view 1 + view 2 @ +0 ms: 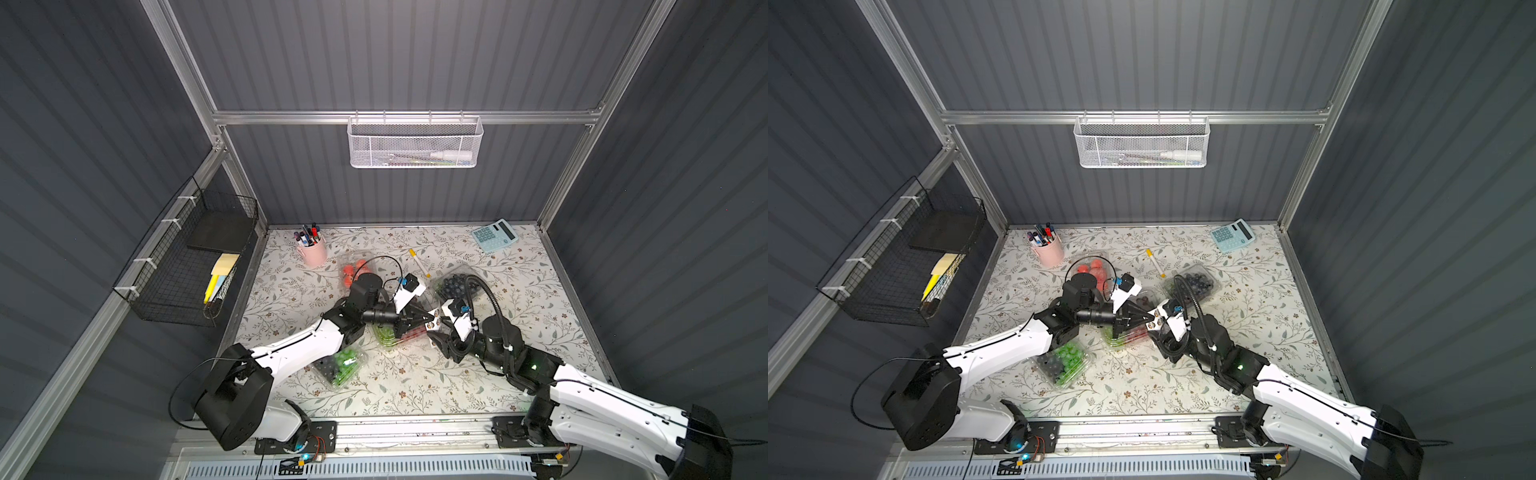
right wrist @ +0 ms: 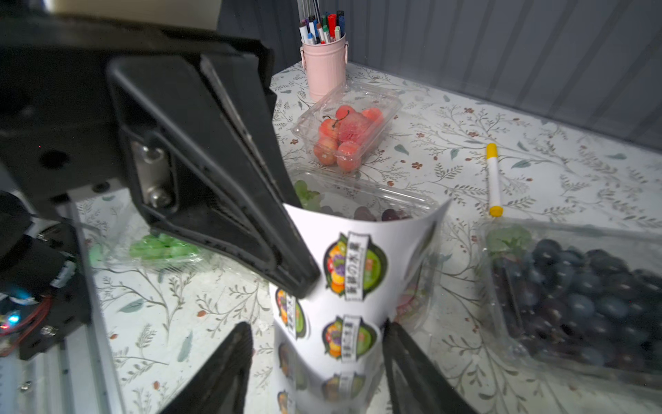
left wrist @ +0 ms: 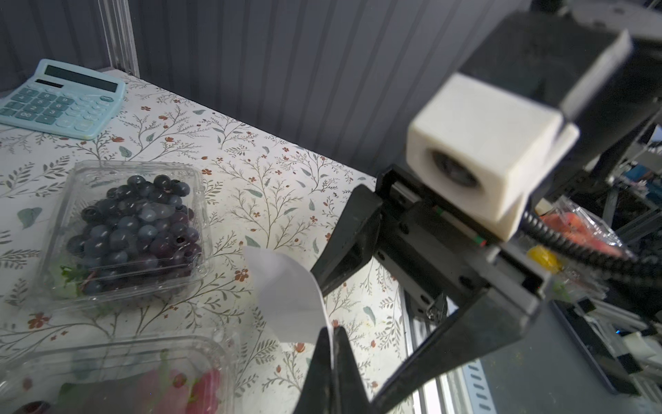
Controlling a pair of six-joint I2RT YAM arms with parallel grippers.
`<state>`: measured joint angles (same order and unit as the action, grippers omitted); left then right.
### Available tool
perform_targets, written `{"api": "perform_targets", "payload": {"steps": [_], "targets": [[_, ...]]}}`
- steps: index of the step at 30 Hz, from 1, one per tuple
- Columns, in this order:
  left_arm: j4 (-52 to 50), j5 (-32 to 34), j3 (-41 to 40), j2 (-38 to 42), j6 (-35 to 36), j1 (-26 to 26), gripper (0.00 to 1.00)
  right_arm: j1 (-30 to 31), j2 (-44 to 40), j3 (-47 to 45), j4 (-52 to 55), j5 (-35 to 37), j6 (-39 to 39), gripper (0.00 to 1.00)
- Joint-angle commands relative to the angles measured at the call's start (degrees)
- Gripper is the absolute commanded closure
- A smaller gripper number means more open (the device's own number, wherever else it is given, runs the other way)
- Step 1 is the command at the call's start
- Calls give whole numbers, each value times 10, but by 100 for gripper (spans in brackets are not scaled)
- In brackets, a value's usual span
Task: Label fruit boxes
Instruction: Pick up the label sticker from the center of the board, then adjust the label sticker.
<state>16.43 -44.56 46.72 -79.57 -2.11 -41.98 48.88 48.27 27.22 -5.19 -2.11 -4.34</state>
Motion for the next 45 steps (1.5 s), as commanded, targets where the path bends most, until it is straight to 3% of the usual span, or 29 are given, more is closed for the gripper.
{"api": "perform_targets", "payload": {"steps": [1,7,10,15,27,33,45], "targets": [[-102,6,30,35,109,-3,100,-25,-23,10,18,-81,44,25],[-200,-22,58,48,221,-2,100,-136,-24,36,39,-287,46,21],[-208,-37,49,64,258,-3,100,-176,-29,53,68,-350,68,21],[-270,-61,62,71,316,-3,100,-193,-49,61,108,-425,156,22],[-271,-96,61,70,345,-2,100,-194,25,145,207,-507,247,27],[-248,-91,53,75,333,-3,100,-194,38,161,226,-517,270,49],[-220,-93,42,77,316,-3,100,-195,49,164,232,-526,281,66]]}}
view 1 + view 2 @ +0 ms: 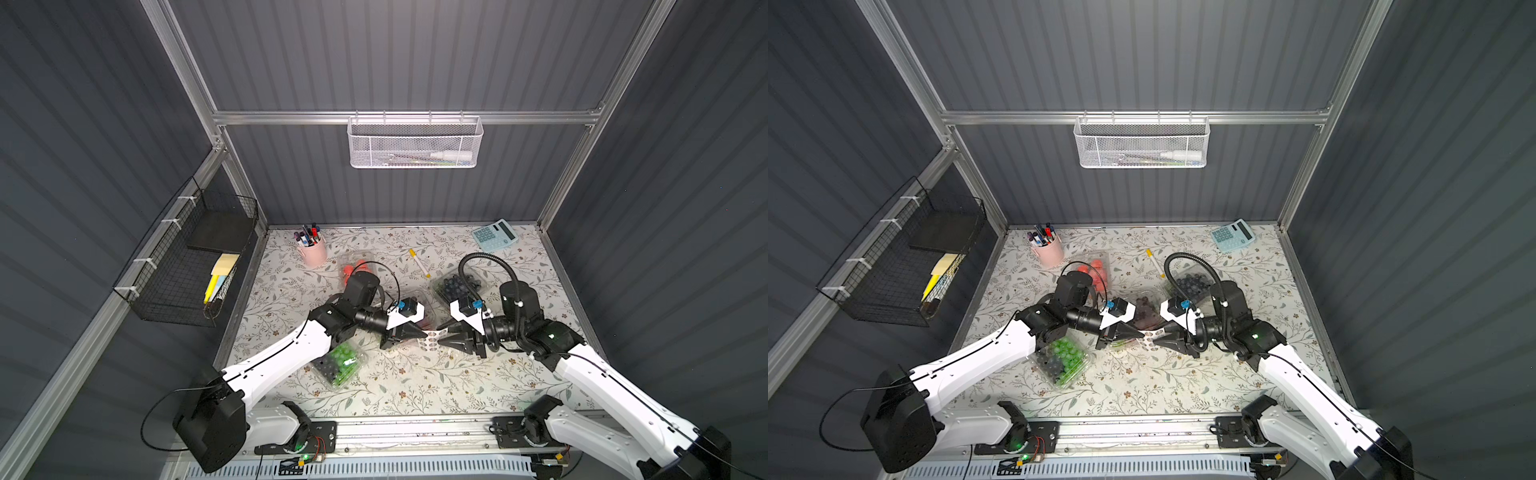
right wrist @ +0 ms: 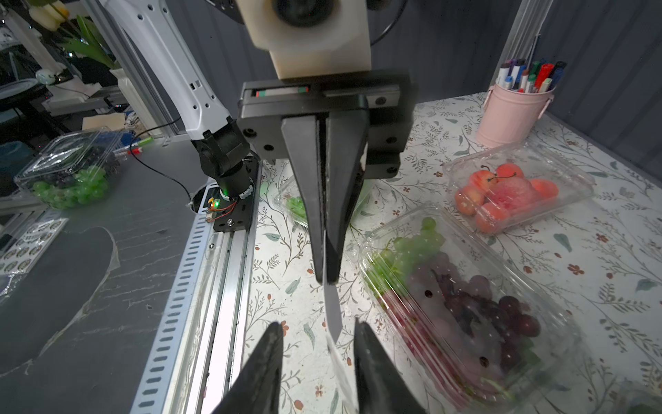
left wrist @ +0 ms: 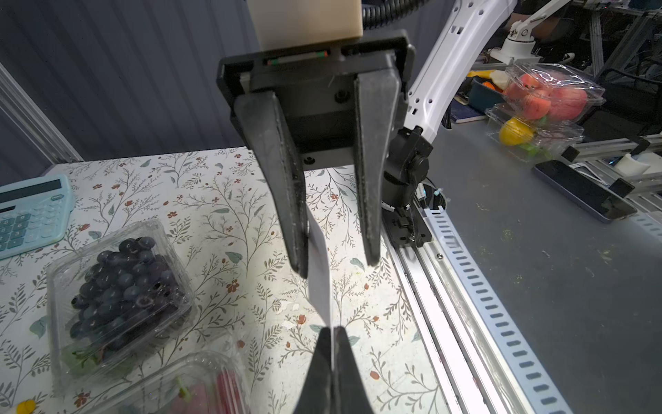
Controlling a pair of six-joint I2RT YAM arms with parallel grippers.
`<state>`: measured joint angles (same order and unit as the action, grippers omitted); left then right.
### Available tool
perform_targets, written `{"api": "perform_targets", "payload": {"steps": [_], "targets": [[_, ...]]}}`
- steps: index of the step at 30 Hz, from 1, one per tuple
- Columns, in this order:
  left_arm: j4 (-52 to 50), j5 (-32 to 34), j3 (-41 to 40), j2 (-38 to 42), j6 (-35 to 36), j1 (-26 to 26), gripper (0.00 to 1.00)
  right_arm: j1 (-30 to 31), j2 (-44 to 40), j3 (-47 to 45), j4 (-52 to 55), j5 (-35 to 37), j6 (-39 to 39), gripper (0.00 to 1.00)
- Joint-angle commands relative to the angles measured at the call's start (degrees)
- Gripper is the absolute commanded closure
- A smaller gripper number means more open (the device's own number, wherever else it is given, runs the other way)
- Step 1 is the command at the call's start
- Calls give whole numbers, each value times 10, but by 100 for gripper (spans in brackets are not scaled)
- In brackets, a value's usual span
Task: Label fruit boxes
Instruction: Adjust the label sticker.
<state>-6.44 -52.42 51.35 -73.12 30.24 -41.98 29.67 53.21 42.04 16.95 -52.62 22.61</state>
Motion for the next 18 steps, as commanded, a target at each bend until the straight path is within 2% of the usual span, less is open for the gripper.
{"api": "perform_targets", "payload": {"steps": [1,8,12,14,18], "targets": [[9,-13,-4,12,-7,-3,100,-2,-1,16,11,-22,12,67],[6,-7,-3,12,-4,-3,100,-4,-9,14,11,-27,13,70],[-1,-5,-2,11,0,-3,100,-7,-12,14,6,-23,10,79],[-5,-5,-1,11,2,-3,100,-9,-14,13,2,-23,8,80],[-6,-4,-2,12,4,-3,100,-9,-15,11,-3,-21,5,92]]}}
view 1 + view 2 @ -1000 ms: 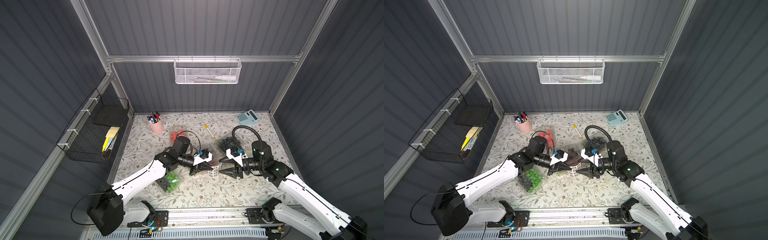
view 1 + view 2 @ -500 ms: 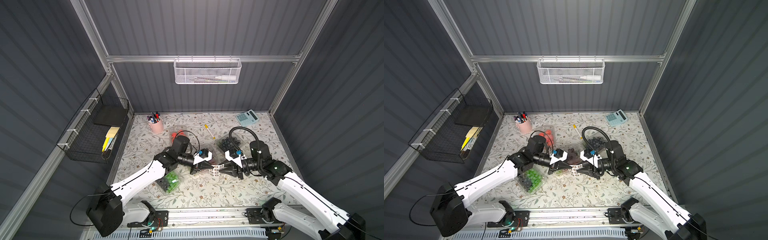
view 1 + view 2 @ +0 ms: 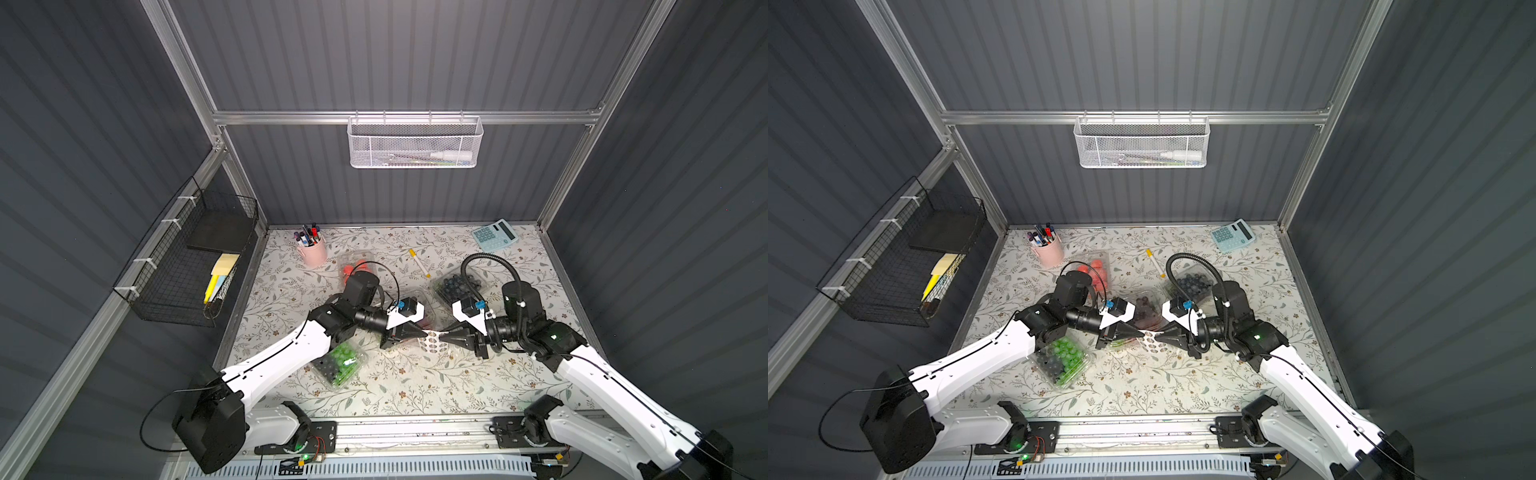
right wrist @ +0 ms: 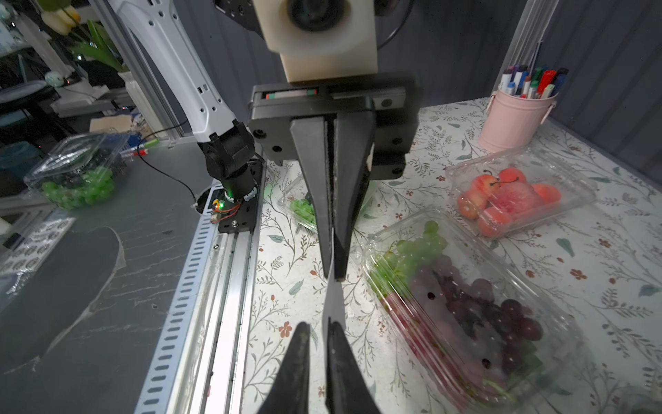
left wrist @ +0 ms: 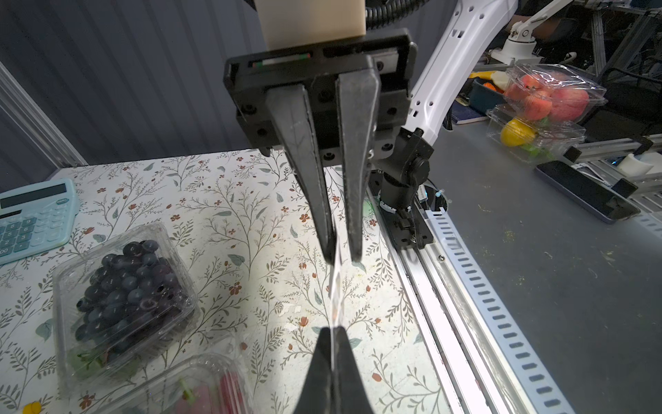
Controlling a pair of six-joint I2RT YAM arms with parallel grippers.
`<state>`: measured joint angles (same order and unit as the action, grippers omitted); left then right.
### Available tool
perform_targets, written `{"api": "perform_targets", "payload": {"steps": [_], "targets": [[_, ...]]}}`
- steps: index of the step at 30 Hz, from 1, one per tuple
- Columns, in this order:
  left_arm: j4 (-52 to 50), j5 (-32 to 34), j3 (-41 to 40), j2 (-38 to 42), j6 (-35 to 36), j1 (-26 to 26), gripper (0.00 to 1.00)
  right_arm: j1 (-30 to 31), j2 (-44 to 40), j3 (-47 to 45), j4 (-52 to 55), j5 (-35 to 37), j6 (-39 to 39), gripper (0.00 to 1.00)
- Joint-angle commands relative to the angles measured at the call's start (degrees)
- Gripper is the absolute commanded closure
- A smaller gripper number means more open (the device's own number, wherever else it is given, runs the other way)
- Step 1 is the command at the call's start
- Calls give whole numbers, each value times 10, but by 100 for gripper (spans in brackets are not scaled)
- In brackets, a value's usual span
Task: Label fruit boxes
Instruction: Adjust the label sticker.
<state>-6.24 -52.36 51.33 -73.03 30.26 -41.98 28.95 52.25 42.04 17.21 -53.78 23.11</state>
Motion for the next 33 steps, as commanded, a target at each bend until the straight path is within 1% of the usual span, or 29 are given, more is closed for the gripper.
{"api": "perform_targets", "payload": {"steps": [1,4,9,15,20,23,28,33], "targets": [[-7,-5,-2,11,4,-3,100,-2,-6,12,-6,-10,0,94],[0,-7,-2,10,2,-3,100,-2,-2,10,-6,-17,-3,100],[6,-13,6,-3,0,-4,100,-3,11,11,-6,-45,-1,100],[16,-29,11,-11,0,-7,100,-3,33,13,-15,-46,-4,100],[19,-40,10,-12,0,-12,100,-2,44,10,-34,-26,-16,100],[28,-40,8,-12,-4,-14,100,-2,44,3,-53,-27,-28,100],[30,-23,8,-13,-6,-15,100,-2,40,-1,-61,-35,-34,100],[32,-21,6,-10,-9,-16,100,-2,29,-7,-69,-8,-46,100]]}}
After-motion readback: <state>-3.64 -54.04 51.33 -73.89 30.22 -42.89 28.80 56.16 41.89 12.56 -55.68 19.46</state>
